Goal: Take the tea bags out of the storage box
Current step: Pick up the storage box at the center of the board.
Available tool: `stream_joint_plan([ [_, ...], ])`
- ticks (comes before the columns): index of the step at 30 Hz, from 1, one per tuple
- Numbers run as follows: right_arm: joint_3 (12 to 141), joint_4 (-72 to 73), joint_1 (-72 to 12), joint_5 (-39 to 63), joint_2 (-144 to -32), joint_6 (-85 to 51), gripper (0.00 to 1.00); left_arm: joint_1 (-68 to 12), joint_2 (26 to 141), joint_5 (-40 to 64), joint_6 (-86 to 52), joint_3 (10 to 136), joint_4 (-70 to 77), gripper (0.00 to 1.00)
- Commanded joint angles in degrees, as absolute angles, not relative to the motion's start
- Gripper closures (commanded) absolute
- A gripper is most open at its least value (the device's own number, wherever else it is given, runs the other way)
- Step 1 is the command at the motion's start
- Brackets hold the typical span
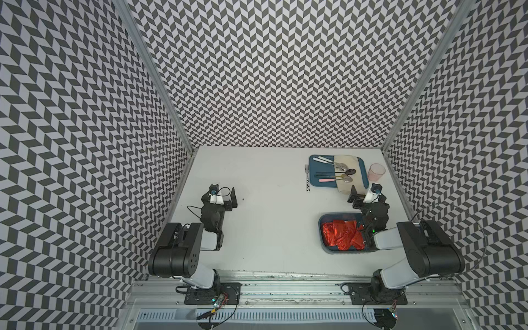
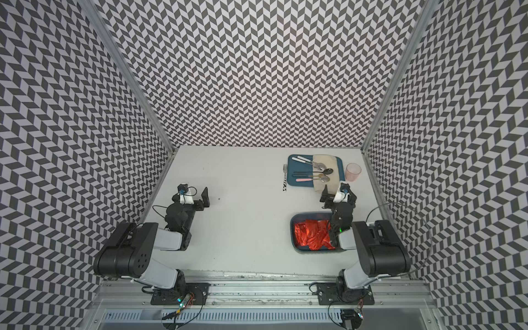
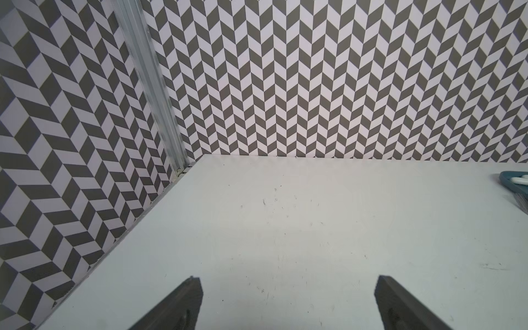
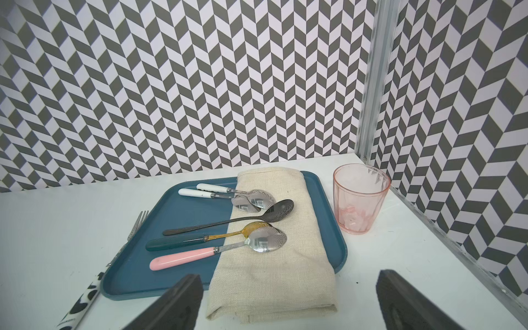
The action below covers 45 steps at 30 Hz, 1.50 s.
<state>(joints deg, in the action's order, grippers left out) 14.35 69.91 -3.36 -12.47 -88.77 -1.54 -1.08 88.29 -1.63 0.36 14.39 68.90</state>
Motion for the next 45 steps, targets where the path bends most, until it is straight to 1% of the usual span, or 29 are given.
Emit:
stream_joint_plan([
  [1,14.22,73.12,-3.69,-12.16,-88.23,-1.36,0.00,-0.70,88.65,-0.97,0.14,15.35,69.08,0.01],
  [16,14.32,73.13,-3.65,-12.15,-88.24,-1.37,0.00,-0.39,88.51,-0.61,0.24,15.25,69.57,0.01],
  [18,14.09,73.66,-3.69,-12.47,-87.99,-1.03,0.01,-2.23,85.15,-6.08,0.50,16.42,65.01,0.00],
  [19,13.37,75.05,-4.12,-13.89,-87.30,-0.71,0.00,-3.87,81.18,-10.54,0.30,18.74,57.34,0.00],
  [20,11.63,76.89,-5.07,-16.45,-85.84,-0.30,0.01,-5.38,78.14,-13.92,-1.47,21.77,49.10,0.00],
  [21,10.69,76.19,-7.09,-22.16,-82.70,0.04,0.01,-6.18,74.82,-15.63,-5.07,25.76,39.43,0.00],
  [22,11.26,72.44,-8.80,-26.20,-78.51,0.77,0.00,-6.73,72.52,-14.48,-8.06,29.67,30.41,0.01],
  [23,12.15,68.11,-9.97,-27.34,-74.69,0.94,0.01,-7.05,70.51,-12.49,-9.94,31.85,26.35,0.00],
  [25,16.92,50.68,-11.68,-27.22,-65.15,-2.70,0.00,-7.08,66.95,-9.13,-16.81,31.90,25.00,0.01],
  [26,17.31,46.20,-11.48,-26.71,-62.12,-5.52,0.00,-7.03,65.67,-11.37,-23.90,30.13,25.30,0.00],
  [28,15.31,43.65,-10.96,-31.29,-57.27,-17.27,0.01,-6.10,63.30,-19.30,-45.24,27.16,18.37,0.01],
  [29,14.18,41.09,-10.46,-34.83,-55.64,-24.81,0.01,-4.50,62.73,-18.10,-50.05,25.46,17.32,0.01],
  [30,13.19,38.87,-9.16,-37.21,-54.13,-32.80,0.01,-1.94,62.34,-8.90,-48.96,22.19,22.88,0.01],
  [31,13.18,35.31,-7.14,-33.21,-52.31,-37.73,0.00,-0.15,62.44,-1.51,-48.21,20.68,28.43,0.00],
  [32,13.18,33.89,-5.81,-27.92,-50.71,-36.23,0.01,0.00,62.65,1.42,-48.52,21.74,27.61,0.02],
  [33,13.65,31.59,-5.51,-23.48,-49.00,-33.65,0.00,-0.22,63.34,4.42,-47.83,24.31,22.76,0.04],
  [35,15.77,26.03,-5.58,-16.69,-46.95,-29.42,0.00,-3.53,65.73,9.85,-44.25,31.23,14.45,0.16],
  [36,17.28,22.65,-5.62,-15.08,-46.54,-28.98,0.01,-6.92,66.81,9.63,-42.10,34.88,8.49,0.19],
  [38,20.90,15.01,-5.62,-11.41,-46.03,-29.23,0.00,-15.76,68.29,6.80,-39.70,40.53,-0.27,0.19],
  [40,24.15,8.85,-5.62,-7.24,-46.39,-28.17,0.03,-26.08,70.25,3.77,-40.65,45.31,-8.03,0.20],
  [43,28.07,3.54,-5.68,-2.01,-48.44,-27.37,0.07,-39.92,75.14,3.42,-43.37,49.89,-13.68,0.21],
  [45,31.14,0.29,-5.67,1.03,-50.53,-26.53,0.07,-48.58,80.33,1.22,-45.02,54.68,-17.09,0.24],
])
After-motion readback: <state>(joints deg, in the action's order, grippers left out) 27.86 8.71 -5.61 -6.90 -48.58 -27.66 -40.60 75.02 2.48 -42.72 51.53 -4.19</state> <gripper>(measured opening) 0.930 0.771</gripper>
